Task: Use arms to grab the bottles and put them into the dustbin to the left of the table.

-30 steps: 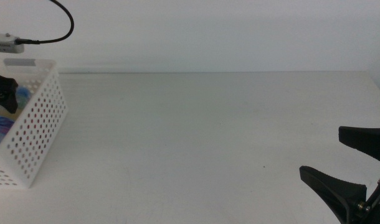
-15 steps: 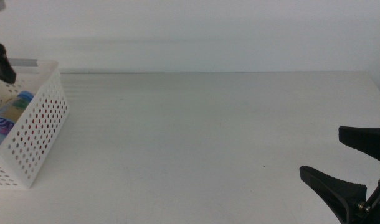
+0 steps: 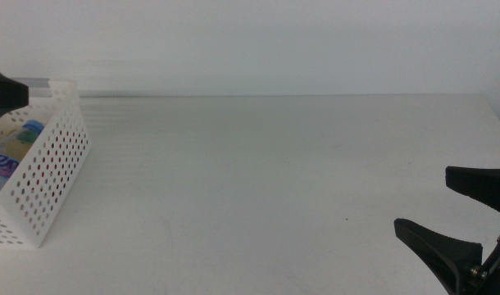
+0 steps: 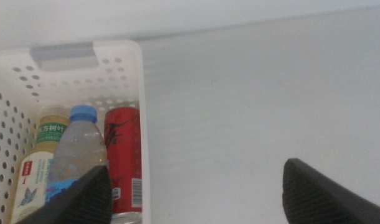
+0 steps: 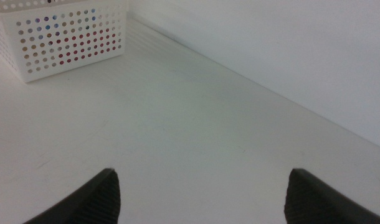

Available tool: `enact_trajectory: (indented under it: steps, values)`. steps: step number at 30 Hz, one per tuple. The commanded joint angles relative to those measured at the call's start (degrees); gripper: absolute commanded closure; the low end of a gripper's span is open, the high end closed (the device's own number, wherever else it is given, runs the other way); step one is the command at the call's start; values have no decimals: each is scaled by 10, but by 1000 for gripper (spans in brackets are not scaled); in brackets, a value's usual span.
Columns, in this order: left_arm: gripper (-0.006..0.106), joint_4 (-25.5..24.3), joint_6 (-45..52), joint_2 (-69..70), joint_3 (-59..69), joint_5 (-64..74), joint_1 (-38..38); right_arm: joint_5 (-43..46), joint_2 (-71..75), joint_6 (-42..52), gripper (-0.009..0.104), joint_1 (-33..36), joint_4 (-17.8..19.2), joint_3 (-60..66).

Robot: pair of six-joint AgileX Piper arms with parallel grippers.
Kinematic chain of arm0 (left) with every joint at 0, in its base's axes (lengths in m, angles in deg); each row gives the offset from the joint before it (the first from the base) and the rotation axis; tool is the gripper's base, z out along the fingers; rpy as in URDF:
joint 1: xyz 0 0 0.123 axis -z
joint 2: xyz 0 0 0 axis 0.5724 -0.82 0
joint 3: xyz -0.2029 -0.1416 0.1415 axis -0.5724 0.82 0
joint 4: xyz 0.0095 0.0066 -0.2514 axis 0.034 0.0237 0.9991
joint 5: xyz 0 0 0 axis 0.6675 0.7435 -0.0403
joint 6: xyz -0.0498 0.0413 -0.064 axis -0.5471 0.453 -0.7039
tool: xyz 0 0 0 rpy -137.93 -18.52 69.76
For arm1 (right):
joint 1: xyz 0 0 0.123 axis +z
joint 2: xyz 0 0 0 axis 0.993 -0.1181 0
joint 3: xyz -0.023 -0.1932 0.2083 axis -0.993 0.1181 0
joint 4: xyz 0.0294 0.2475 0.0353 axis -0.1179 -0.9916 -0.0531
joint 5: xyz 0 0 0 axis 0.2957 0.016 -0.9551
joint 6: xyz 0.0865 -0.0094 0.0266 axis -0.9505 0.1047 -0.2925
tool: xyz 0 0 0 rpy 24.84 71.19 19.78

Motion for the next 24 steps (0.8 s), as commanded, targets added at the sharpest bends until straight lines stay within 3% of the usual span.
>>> enact_trajectory:
  steps: [1,17,24]
  values:
    - [10,46,-4,46,17,-58,1,41,0,5,16,-2,5,-16]
    - [10,117,-7,88,36,-94,1,41,0,5,16,-2,5,-16]
    - [10,112,-7,88,37,-111,1,41,0,5,16,-2,5,-16]
